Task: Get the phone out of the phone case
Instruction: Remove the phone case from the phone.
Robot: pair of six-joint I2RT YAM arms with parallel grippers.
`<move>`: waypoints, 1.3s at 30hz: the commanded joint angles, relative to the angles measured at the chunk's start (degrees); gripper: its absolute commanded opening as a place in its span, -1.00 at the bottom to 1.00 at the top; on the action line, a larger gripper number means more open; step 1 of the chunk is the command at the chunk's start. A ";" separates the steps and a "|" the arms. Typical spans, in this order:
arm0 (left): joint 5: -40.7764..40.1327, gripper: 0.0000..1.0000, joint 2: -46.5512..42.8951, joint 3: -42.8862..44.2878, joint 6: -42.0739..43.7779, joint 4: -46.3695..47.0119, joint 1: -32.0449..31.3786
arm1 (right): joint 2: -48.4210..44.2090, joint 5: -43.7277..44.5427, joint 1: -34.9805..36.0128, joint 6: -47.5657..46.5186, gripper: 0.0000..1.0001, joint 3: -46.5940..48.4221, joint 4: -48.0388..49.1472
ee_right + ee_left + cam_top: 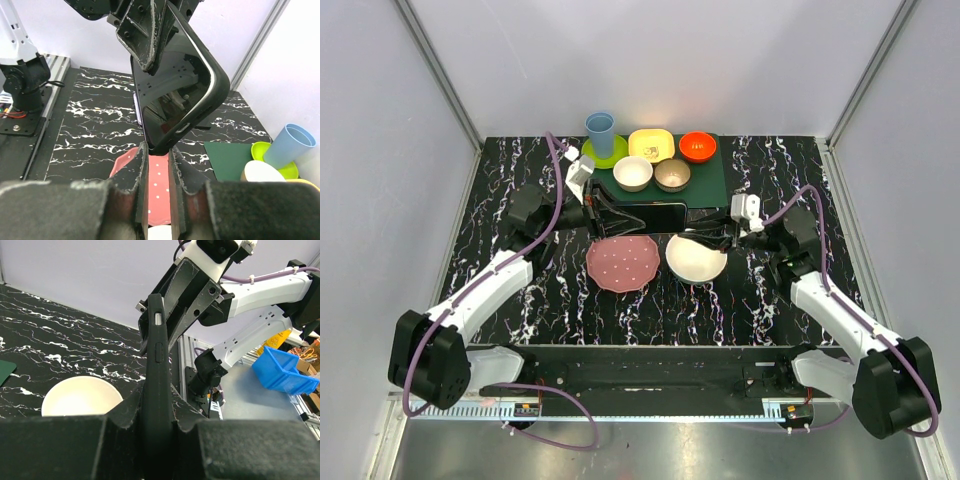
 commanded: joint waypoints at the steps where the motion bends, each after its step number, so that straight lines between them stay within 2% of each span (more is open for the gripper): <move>1: 1.69 -1.00 -0.98 2.90 -2.99 5.49 -1.32 | -0.58 7.03 0.14 -8.38 -0.82 -0.54 -1.29; 24: 3.28 -1.00 -1.07 3.08 -4.22 6.90 -2.03 | -0.67 17.32 0.14 -17.35 -0.77 -1.95 -1.91; 34: 3.63 -1.00 -1.07 2.81 -4.84 7.78 -2.47 | 0.03 25.32 0.75 -16.03 -0.76 -0.98 -1.73; 39: 3.63 -1.00 -1.15 2.73 -4.75 7.78 -2.47 | 0.30 27.26 0.93 -14.80 -0.63 -0.19 -2.70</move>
